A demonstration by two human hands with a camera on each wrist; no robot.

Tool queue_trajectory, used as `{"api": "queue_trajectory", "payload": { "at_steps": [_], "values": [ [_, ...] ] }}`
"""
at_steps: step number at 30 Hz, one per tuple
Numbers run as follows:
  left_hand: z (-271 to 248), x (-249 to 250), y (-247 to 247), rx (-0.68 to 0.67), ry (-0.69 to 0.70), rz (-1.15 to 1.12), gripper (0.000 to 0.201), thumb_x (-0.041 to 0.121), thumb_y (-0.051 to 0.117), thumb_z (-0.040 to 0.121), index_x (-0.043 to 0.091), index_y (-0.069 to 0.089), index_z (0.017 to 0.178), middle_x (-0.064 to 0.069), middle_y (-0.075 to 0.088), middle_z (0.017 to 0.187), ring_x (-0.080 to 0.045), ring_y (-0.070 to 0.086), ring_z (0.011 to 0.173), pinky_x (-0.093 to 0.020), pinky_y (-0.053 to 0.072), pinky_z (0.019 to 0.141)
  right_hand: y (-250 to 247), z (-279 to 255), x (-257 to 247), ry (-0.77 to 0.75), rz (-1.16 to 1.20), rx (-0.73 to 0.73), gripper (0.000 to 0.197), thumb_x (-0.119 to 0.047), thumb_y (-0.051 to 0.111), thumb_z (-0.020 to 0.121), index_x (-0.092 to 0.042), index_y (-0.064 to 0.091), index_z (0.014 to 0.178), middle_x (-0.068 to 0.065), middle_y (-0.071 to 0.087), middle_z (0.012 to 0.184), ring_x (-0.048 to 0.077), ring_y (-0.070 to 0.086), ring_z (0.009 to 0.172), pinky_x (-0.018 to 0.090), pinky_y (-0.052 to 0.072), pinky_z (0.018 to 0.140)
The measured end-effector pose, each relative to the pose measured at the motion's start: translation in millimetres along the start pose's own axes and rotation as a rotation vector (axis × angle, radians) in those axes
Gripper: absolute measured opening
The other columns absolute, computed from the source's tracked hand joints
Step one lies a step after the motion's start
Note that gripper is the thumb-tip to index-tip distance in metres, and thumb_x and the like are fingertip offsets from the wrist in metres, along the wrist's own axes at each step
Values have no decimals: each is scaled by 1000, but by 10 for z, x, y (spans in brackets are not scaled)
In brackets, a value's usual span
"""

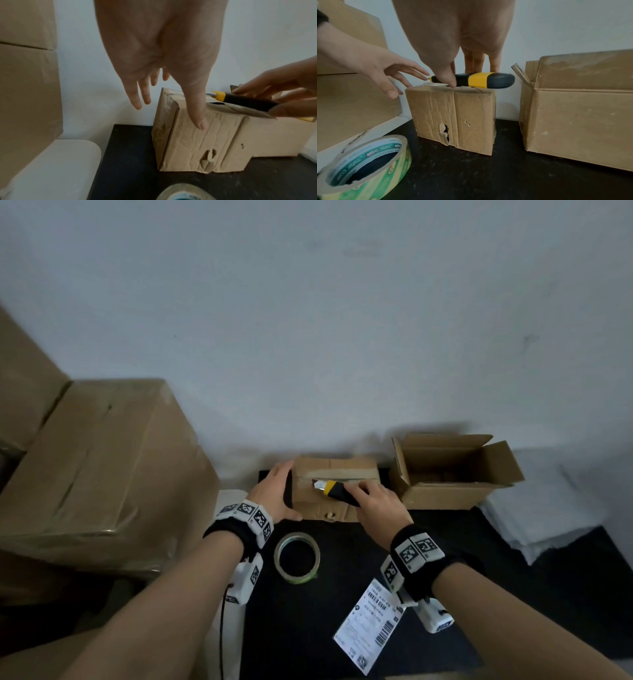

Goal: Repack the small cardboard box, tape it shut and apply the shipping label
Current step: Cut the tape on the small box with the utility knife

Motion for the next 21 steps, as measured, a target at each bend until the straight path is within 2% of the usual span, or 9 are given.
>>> {"api": "queue_trajectory", "payload": {
  "at_steps": [4, 6, 10, 14, 18, 21],
  "values": [
    [198, -55, 33, -51, -14, -17, 124, 26, 89, 56, 19, 8, 150, -1, 9, 158, -20, 20, 142, -34, 23, 114, 69, 88, 20, -17, -12, -37, 62, -9, 54, 89, -22, 31, 144, 11, 44, 131, 32, 49, 116, 44, 38, 104],
    [272, -68, 49, -57, -19, -16, 125, 23, 90, 55, 18, 9, 150, -1, 9, 158, -20, 20, 143, -34, 22, 115, 87, 101, 26, -27, -26, -52, 63, -10, 54, 89, -24, 28, 145, 10, 43, 132, 31, 47, 118, 44, 37, 105],
    [349, -42, 64, -43, -41, -61, 121, 18, 90, 54, 17, 15, 149, -5, 27, 152, -23, 31, 137, -37, 29, 112, 82, 108, 44, -17, 3, -49, 58, -14, 50, 92, -24, 30, 145, 10, 42, 136, 30, 41, 125, 43, 34, 108],
    [343, -3, 48, -28, -42, -65, 117, 17, 90, 53, 13, 19, 147, -7, 27, 149, -25, 35, 134, -37, 31, 110, 91, 98, 22, -38, 8, -38, 57, -13, 53, 91, -22, 34, 144, 13, 46, 132, 32, 43, 123, 45, 37, 105],
    [221, 13, 38, 19, -30, -93, 112, 18, 92, 49, 11, 29, 141, -6, 32, 142, -24, 40, 127, -35, 36, 105, 60, 26, -3, -76, 12, -17, 59, -8, 60, 87, -19, 39, 141, 12, 48, 131, 30, 46, 121, 42, 41, 103],
    [48, 20, 62, 63, -8, -113, 111, 17, 92, 48, 11, 30, 139, -4, 32, 140, -22, 41, 124, -34, 37, 104, -15, -76, -82, -117, 40, 33, 56, -6, 65, 83, -14, 47, 135, 13, 53, 125, 32, 53, 114, 42, 46, 97]
  ]
}}
Point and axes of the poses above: each hand's wrist, its own z-axis towards the middle knuckle, its own y-axis out of the palm, x = y × z, the point moved 6 cm from there along z, towards the middle knuckle
